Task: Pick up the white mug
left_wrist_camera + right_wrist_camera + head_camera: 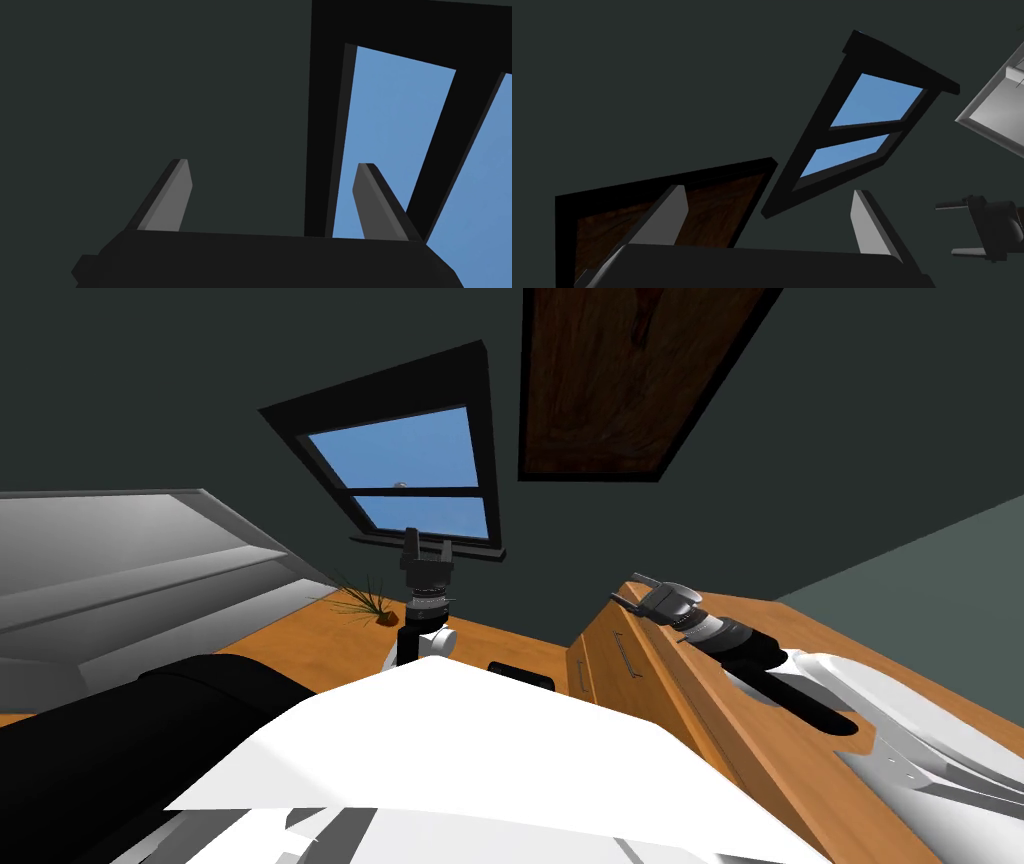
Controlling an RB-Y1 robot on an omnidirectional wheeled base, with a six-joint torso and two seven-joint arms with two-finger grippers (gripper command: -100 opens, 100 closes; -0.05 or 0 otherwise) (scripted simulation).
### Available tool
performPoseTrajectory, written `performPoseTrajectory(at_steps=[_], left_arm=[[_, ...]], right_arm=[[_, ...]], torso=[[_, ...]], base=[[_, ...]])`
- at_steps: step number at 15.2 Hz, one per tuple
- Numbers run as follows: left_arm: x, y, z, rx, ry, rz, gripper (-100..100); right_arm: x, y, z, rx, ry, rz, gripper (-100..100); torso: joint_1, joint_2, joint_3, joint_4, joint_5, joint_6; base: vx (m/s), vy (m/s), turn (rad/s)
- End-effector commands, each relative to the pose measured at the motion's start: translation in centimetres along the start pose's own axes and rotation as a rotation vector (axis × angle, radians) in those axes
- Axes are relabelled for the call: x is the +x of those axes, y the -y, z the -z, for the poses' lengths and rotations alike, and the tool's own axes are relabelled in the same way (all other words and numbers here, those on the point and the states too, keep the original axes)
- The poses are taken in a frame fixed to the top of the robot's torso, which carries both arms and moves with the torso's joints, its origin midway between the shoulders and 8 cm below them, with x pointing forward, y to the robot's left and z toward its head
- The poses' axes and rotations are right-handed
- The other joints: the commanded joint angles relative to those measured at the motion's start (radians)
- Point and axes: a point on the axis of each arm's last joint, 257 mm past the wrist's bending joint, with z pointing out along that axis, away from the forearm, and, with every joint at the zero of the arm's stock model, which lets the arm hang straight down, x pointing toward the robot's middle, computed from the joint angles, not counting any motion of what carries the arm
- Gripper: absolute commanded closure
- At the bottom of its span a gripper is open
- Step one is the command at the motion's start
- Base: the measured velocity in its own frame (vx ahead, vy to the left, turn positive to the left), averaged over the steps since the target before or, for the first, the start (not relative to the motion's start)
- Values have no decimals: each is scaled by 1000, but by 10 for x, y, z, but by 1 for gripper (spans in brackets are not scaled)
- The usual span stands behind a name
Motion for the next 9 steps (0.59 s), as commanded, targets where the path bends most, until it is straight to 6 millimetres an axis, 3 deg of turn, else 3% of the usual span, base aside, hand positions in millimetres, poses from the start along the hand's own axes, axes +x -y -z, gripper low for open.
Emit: performPoseTrajectory(at_steps=[1, 9], left_arm=[[0, 0, 0, 0, 0, 0, 0], [0, 0, 0, 0, 0, 0, 0]], right_arm=[[5, 3, 3, -25, -39, 54, -100], [32, 46, 31, -138, -263, 361, -100]], torso=[[0, 0, 0, 0, 0, 0], [0, 0, 0, 0, 0, 0]], base=[[-7, -6, 64], [-7, -6, 121]])
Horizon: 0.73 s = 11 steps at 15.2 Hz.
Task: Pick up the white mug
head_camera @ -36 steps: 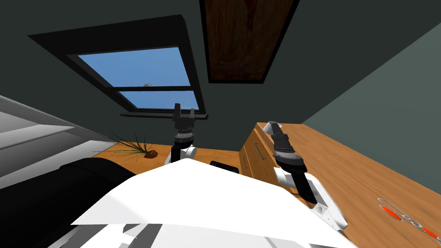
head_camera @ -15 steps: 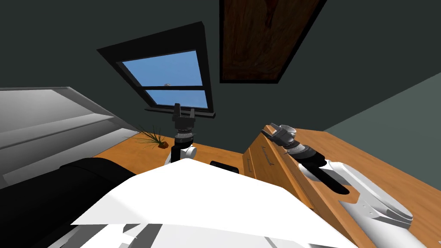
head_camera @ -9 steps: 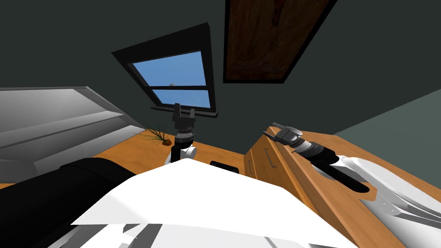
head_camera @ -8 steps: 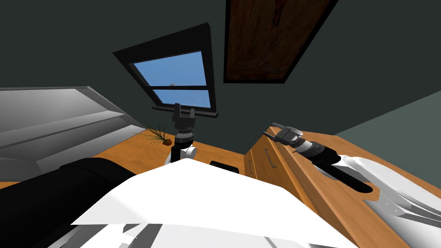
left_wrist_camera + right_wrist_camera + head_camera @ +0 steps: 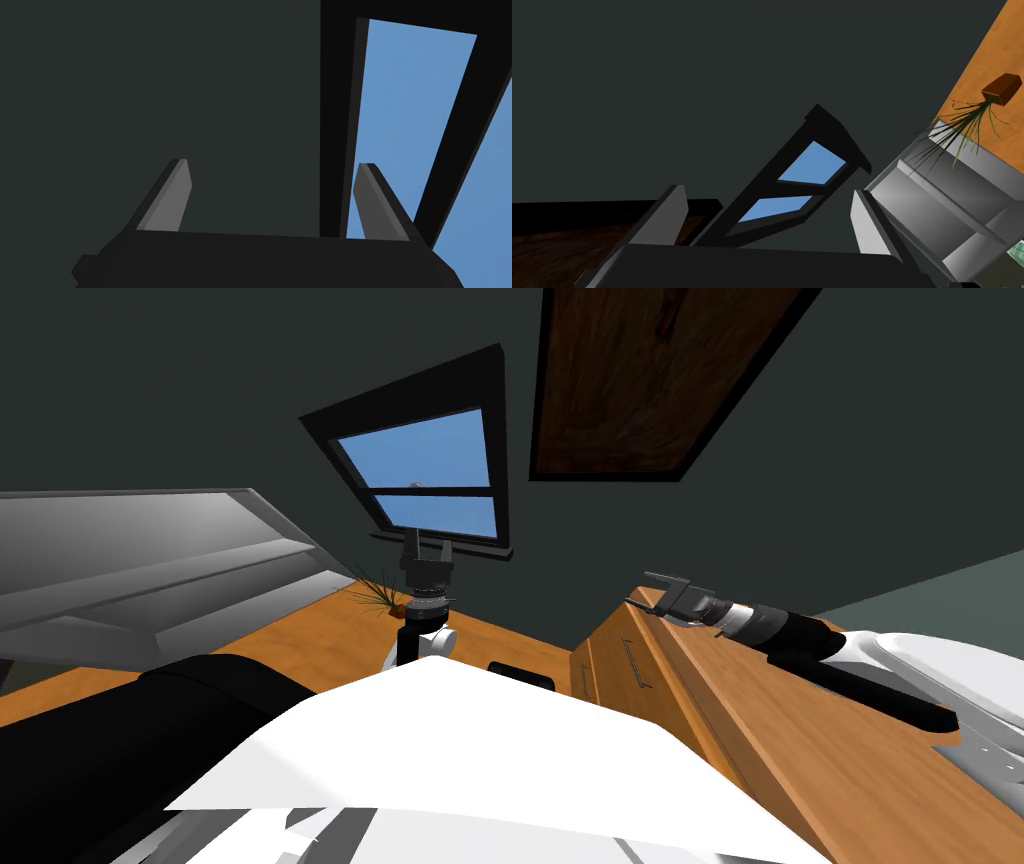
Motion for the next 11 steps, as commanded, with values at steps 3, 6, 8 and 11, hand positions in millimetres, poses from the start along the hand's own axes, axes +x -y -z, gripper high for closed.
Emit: performPoseTrajectory(at_steps=[3, 6, 8, 11], left_arm=[[0, 0, 0, 0, 0, 0, 0], [0, 0, 0, 0, 0, 0, 0], [0, 0, 0, 0, 0, 0, 0], [0, 0, 0, 0, 0, 0, 0]], right_arm=[[20, 15, 17, -61, -112, 140, -100], [34, 29, 31, -99, -189, 227, -100], [44, 42, 45, -126, -243, 287, -100], [55, 56, 63, -169, -323, 364, -100]], torso=[[0, 0, 0, 0, 0, 0], [0, 0, 0, 0, 0, 0], [0, 0, 0, 0, 0, 0], [0, 0, 0, 0, 0, 1]], base=[[-6, -7, 123], [-4, -7, 107], [-4, -6, 126], [-4, -7, 107]])
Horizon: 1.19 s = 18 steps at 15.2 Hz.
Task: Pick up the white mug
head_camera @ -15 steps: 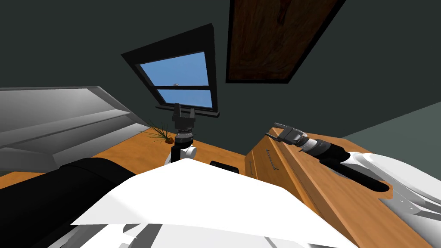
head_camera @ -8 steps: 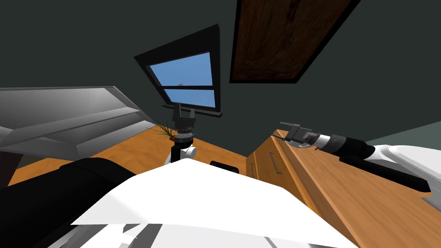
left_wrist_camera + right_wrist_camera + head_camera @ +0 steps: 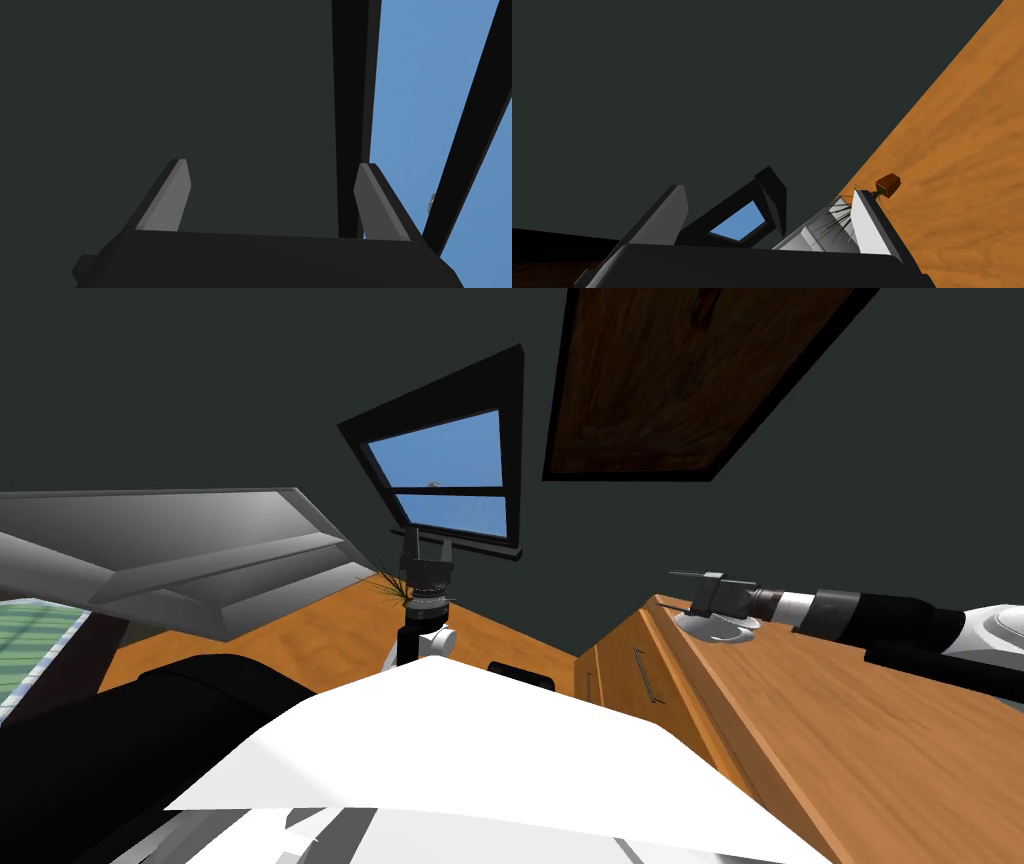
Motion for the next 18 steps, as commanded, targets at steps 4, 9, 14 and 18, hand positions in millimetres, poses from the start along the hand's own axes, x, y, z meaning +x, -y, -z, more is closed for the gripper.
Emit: performPoseTrajectory(at_steps=[4, 9, 14, 18], left_arm=[[0, 0, 0, 0, 0, 0, 0], [0, 0, 0, 0, 0, 0, 0], [0, 0, 0, 0, 0, 0, 0], [0, 0, 0, 0, 0, 0, 0]], right_arm=[[35, 10, 28, -81, -135, 123, -100], [70, 19, 65, -174, -269, 216, -100], [100, 18, 103, -277, -381, 273, -100], [118, 12, 126, -340, -446, 284, -100]], torso=[[0, 0, 0, 0, 0, 0], [0, 0, 0, 0, 0, -1], [1, 0, 0, 0, 0, 0], [1, -1, -1, 0, 0, 0]], base=[[-3, -5, 126], [0, -4, 147], [4, 0, 92], [9, 1, 133]])
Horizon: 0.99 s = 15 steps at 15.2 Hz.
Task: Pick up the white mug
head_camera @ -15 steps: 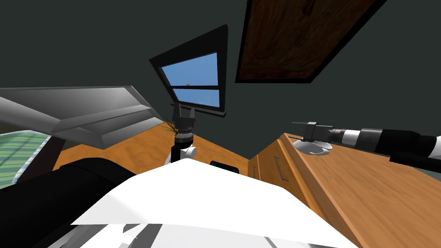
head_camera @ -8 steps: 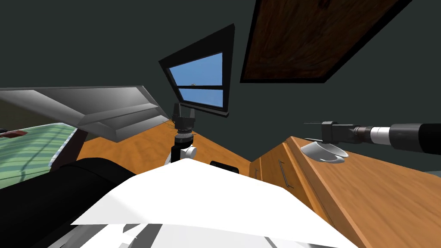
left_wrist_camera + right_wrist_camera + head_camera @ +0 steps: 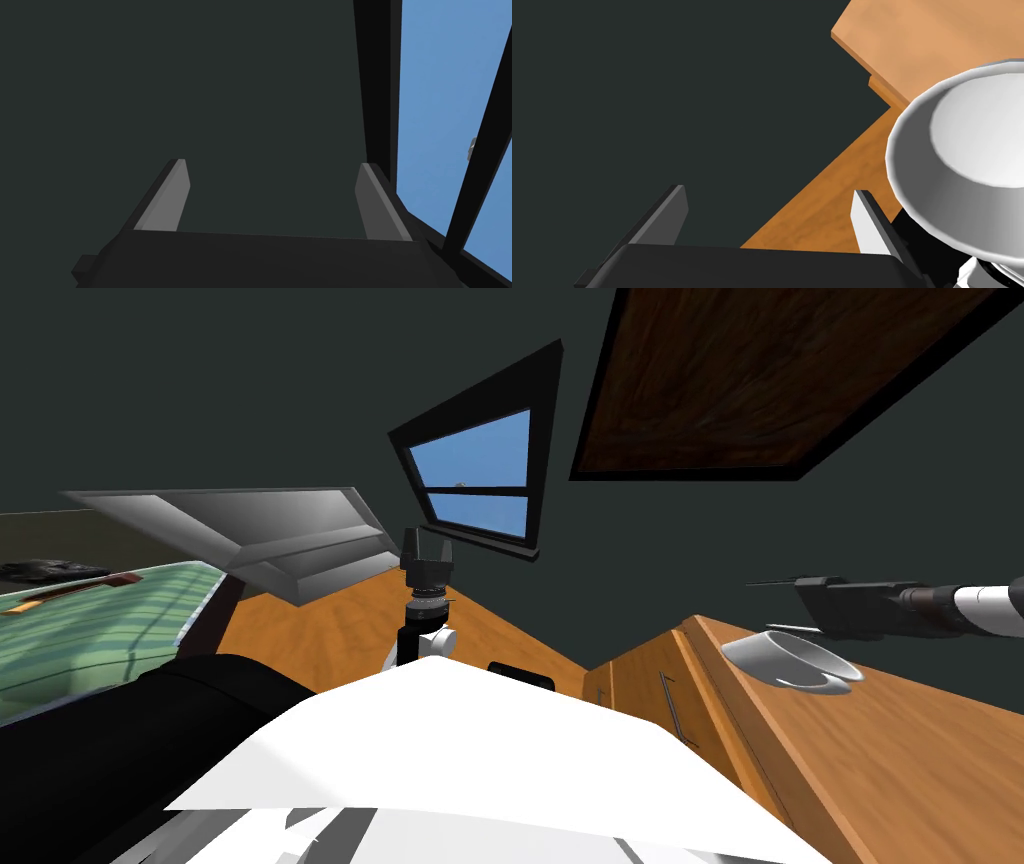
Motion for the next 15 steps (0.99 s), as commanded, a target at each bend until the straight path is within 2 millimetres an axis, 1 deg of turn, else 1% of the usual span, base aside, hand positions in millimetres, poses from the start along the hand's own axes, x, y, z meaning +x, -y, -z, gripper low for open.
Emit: performPoseTrajectory(at_steps=[1, 2, 3, 4, 5, 6, 7, 8, 9, 10, 11, 12, 14, 15], left_arm=[[0, 0, 0, 0, 0, 0, 0], [0, 0, 0, 0, 0, 0, 0], [0, 0, 0, 0, 0, 0, 0], [0, 0, 0, 0, 0, 0, 0], [0, 0, 0, 0, 0, 0, 0], [0, 0, 0, 0, 0, 0, 0], [0, 0, 0, 0, 0, 0, 0], [0, 0, 0, 0, 0, 0, 0], [0, 0, 0, 0, 0, 0, 0], [0, 0, 0, 0, 0, 0, 0], [0, 0, 0, 0, 0, 0, 0], [0, 0, 0, 0, 0, 0, 0], [0, 0, 0, 0, 0, 0, 0], [0, 0, 0, 0, 0, 0, 0]], right_arm=[[18, -19, 10, -73, -39, 8, -100], [20, -21, 11, -80, -48, 11, -100], [31, -36, 18, -130, -68, 9, -100], [33, -41, 19, -148, -75, 12, -100], [33, -41, 19, -148, -75, 12, -100], [45, -61, 27, -211, -99, 8, -100], [44, -63, 27, -218, -94, 7, -100], [53, -82, 34, -274, -112, -1, -100], [51, -85, 34, -288, -105, -3, -100], [59, -105, 40, -342, -119, -13, -100], [56, -108, 42, -357, -107, -16, -100], [62, -128, 47, -411, -116, -29, -100], [58, -131, 48, -424, -103, -32, -100], [60, -151, 54, -481, -99, -49, -100]], torso=[[0, 0, 0, 0, 0, 0], [0, 0, 0, 0, 0, -1], [0, 0, 0, 0, 0, 0], [0, -1, 0, 0, 0, -1], [0, -1, -1, 0, 0, -1], [0, -1, 0, 0, 0, 0], [0, -1, 0, 0, 0, -1], [0, -1, -1, 0, 0, 0], [0, -1, -1, 0, 0, -1], [0, -2, -1, 0, 0, 0], [0, -2, -1, -1, 0, -1], [0, -2, -1, -1, 0, -1], [0, -3, -2, -1, 0, 0], [0, -2, -1, -1, 0, 0]], base=[[11, 8, 127], [14, 7, 136], [19, 7, 161], [21, 6, 142], [16, 1, 53], [19, 4, 116], [23, 3, 131], [31, 1, 160], [32, 1, 134], [38, 3, 163], [38, 0, 132], [46, 9, 146], [39, 3, 73], [34, -3, 87]])
